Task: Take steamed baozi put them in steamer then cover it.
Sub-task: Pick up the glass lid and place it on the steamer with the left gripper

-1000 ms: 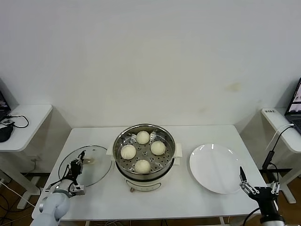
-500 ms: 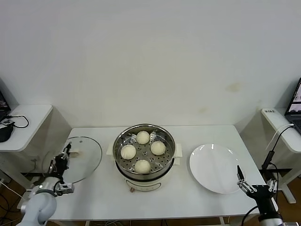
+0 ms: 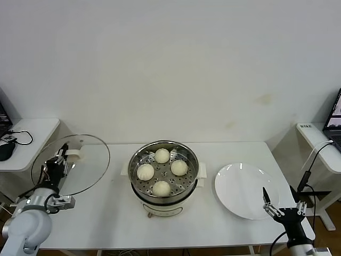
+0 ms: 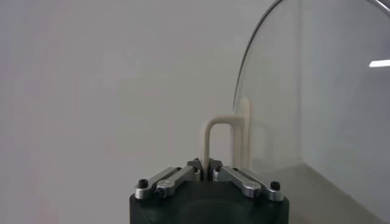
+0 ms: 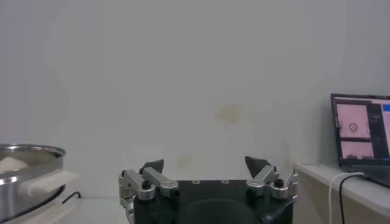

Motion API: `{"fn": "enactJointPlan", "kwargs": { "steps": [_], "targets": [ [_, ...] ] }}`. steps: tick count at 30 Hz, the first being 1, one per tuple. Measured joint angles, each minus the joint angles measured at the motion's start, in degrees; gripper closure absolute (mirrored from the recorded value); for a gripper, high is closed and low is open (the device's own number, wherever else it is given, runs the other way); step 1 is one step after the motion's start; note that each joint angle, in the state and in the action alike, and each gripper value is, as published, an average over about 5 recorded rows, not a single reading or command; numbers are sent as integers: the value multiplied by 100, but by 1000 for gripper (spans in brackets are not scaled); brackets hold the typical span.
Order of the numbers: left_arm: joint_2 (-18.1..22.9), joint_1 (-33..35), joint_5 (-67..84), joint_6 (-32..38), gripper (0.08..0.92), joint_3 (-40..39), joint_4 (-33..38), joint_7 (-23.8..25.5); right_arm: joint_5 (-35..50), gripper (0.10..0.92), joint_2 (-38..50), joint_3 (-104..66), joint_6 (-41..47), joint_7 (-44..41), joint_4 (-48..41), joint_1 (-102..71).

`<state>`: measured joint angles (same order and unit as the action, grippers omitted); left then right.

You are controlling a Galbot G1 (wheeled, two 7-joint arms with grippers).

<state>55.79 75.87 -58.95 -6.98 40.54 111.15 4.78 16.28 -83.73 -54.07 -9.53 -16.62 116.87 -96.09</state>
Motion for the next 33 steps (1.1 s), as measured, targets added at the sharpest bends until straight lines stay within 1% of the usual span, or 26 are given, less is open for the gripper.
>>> {"fn": "enactJointPlan", "kwargs": {
  "steps": [4,8,13,17,21,24,33],
  "targets": [
    [-110,-82,109,-237,864,-296,396,181,-127,203,-28,77,-13,11,-19,4],
    [-170,-233,190,-535,864,-752,670,355,-296,202,-51,163,-29,39,-40,30],
    [-159,-541,201,-957,864,-1452,808,558,-551,203,-109,268,-35,102,-66,85],
    [-34,-842,54,-1235,864,-1987,818,725,-826,202,-172,387,-24,168,-98,127],
    [201,-1123,-229,-1440,864,-2388,739,892,-1145,203,-198,514,3,260,-141,176],
    [455,-1305,-516,-1547,864,-2592,645,1005,-1345,203,-188,600,31,334,-175,216],
    [1508,-1639,-1585,-1697,864,-3061,347,1218,-1698,202,-124,822,68,509,-342,377]
  ]
}}
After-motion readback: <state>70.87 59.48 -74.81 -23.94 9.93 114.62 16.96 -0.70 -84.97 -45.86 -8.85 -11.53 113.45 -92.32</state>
